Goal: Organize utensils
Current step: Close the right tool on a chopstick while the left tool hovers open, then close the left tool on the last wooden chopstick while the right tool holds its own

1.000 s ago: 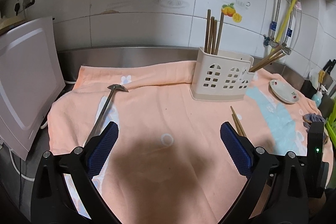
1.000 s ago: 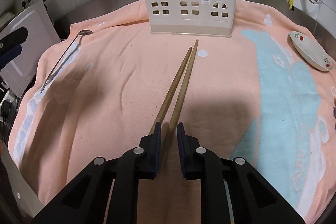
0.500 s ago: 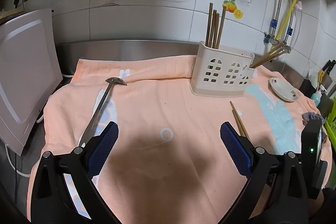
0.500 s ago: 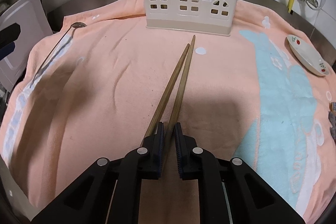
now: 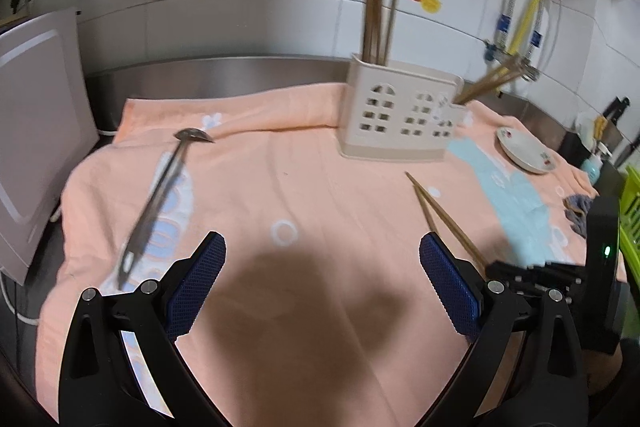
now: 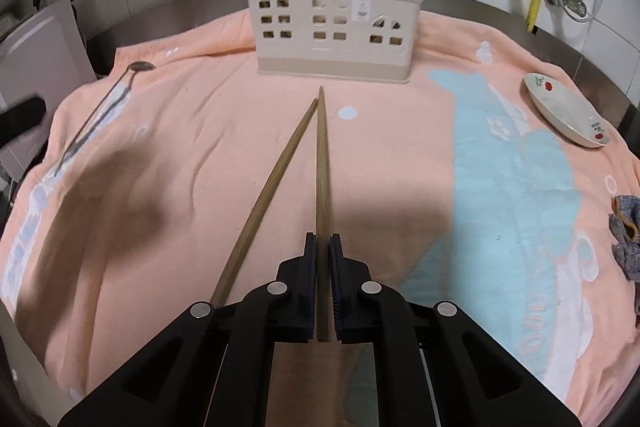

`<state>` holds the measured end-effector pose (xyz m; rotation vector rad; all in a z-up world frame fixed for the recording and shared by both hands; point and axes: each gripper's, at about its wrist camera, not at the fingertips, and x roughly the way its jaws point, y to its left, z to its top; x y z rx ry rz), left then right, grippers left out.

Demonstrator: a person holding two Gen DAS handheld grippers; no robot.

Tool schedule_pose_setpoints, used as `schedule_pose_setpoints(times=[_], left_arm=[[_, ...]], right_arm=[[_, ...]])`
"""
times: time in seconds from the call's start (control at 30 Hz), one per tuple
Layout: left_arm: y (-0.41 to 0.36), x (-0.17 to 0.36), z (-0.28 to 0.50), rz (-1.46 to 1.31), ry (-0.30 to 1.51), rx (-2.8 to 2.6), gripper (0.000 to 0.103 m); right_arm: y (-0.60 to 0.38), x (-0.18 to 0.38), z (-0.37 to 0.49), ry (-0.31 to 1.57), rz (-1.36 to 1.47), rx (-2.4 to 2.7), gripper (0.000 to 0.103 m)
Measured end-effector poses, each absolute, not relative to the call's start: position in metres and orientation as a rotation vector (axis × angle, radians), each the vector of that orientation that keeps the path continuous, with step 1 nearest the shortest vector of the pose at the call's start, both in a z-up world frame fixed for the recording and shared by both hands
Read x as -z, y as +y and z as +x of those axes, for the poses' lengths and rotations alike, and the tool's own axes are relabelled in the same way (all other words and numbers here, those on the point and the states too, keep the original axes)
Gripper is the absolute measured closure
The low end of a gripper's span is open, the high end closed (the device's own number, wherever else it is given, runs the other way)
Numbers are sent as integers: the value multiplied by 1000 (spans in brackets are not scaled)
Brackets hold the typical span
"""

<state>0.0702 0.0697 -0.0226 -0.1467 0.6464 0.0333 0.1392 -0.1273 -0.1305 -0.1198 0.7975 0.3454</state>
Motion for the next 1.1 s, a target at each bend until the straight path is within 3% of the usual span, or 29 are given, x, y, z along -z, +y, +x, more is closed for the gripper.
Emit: schedule_pose_setpoints(times=[0.4, 0.8, 0.93, 1.1], left_arm=[[4, 61, 72, -142, 754, 136, 10], [-42, 94, 97, -143, 885, 277, 68], [-49, 101, 105, -140, 911, 277, 82], [-51, 106, 111, -131, 931, 255, 86]], right_arm=[[-153, 105, 125, 713, -134, -384, 97], [-182, 97, 121, 684, -113, -410, 97], [-188, 98, 123, 683, -106, -419, 97], [-192, 98, 126, 682, -102, -431, 97]])
